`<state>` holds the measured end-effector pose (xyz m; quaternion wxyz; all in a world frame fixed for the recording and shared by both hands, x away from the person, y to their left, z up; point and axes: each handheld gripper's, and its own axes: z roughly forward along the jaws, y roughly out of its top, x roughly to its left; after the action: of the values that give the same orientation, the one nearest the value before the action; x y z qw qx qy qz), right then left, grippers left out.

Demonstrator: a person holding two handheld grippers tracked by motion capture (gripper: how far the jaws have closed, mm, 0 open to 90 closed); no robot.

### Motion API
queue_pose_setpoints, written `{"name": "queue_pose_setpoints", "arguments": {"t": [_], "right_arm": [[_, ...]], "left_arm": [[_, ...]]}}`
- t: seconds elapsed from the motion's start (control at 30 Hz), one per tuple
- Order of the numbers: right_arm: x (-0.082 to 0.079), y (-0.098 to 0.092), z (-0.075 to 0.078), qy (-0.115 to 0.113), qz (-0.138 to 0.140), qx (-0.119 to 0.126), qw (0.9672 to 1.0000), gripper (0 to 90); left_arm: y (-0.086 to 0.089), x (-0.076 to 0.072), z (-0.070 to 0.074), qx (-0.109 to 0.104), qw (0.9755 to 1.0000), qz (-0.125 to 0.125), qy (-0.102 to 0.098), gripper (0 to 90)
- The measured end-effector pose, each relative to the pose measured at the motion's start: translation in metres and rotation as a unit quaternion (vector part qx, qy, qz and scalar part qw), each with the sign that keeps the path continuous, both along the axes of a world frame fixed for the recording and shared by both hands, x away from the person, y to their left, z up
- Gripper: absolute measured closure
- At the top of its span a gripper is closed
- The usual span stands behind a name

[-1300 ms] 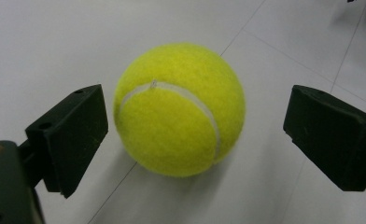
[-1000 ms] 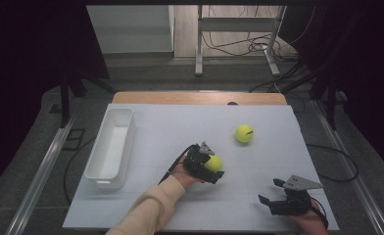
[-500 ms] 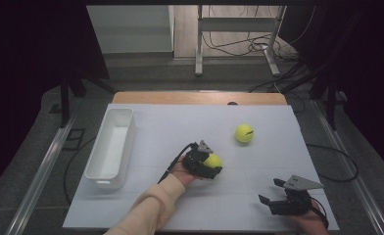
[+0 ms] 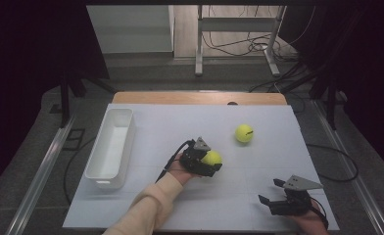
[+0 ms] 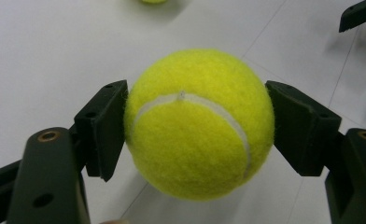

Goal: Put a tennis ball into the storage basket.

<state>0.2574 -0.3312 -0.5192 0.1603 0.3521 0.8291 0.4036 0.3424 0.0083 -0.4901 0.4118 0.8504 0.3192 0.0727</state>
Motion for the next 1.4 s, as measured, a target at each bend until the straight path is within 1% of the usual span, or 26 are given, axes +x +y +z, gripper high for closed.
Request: {"name": "queue_pose_setpoints", "arguments": {"t": [0.13, 0.23, 0.37, 0.6, 0.87, 1.03, 1.13, 1.23, 1.4], "right_arm": [[0.000, 0.000, -0.001, 0.001, 0.001, -0.001, 1.0000, 14.3], [0.000, 0.000, -0.001, 0.002, 0.001, -0.002, 1.0000, 14.4], [0.000, 0.001, -0.001, 0.002, 0.001, -0.003, 1.0000, 14.4], [0.000, 0.000, -0.001, 0.003, 0.002, -0.005, 1.0000, 14.4], [0.000, 0.001, -0.001, 0.003, 0.002, -0.006, 1.0000, 14.4], [0.000, 0.001, -0.001, 0.001, 0.002, -0.007, 1.0000, 14.4], [0.000, 0.001, -0.001, 0.001, 0.002, -0.007, 1.0000, 14.4], [0.000, 0.001, -0.001, 0.001, 0.002, -0.008, 1.0000, 14.4], [0.000, 0.000, -0.001, 0.000, 0.002, -0.009, 1.0000, 14.4]], "left_arm": [[0.008, 0.000, 0.008, -0.011, 0.9999, 0.007, -0.006, 26.2], [0.011, 0.000, 0.011, -0.017, 0.9997, 0.011, -0.011, 26.2], [0.014, -0.001, 0.014, -0.019, 0.9997, 0.012, -0.013, 26.2], [0.021, -0.002, 0.020, -0.028, 0.9992, 0.023, -0.020, 26.2], [0.025, -0.002, 0.023, -0.034, 0.9988, 0.028, -0.023, 26.1], [0.028, -0.003, 0.027, -0.038, 0.9984, 0.030, -0.029, 26.1], [0.028, -0.003, 0.027, -0.036, 0.9984, 0.031, -0.029, 26.1], [0.026, -0.003, 0.025, -0.030, 0.9987, 0.029, -0.029, 26.1], [0.024, -0.003, 0.019, -0.015, 0.9990, 0.030, -0.029, 25.9]]}}
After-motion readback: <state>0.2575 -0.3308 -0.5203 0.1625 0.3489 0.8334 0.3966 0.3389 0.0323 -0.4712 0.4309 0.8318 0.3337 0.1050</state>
